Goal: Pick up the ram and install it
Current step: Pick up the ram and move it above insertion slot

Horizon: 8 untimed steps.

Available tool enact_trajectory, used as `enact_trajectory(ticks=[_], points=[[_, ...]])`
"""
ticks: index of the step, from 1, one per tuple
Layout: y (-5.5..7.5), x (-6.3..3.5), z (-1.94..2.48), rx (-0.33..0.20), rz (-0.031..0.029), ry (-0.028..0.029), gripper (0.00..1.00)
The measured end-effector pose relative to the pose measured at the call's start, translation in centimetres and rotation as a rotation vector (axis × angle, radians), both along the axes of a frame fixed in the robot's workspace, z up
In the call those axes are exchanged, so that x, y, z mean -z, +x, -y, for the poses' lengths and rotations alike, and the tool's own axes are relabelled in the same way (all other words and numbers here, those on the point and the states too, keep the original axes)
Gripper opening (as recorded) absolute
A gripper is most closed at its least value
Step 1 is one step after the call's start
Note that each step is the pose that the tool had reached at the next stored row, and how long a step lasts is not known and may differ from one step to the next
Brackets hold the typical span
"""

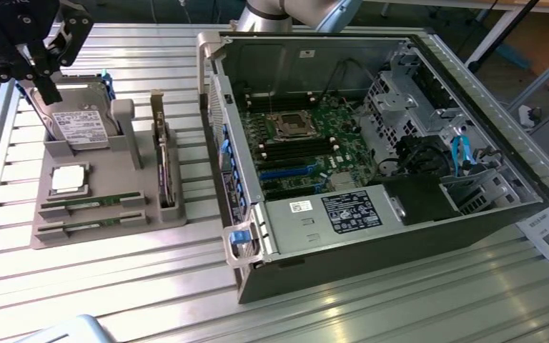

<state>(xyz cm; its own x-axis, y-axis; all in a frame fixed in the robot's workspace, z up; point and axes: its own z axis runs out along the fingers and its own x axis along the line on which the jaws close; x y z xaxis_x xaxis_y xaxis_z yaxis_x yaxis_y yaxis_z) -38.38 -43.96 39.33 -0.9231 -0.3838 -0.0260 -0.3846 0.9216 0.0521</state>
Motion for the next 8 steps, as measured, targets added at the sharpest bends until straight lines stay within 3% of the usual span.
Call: enact_trajectory(ticks=[8], points=[[0.07,0.00,0.00,-0.128,0.0000,0.0005,0.10]])
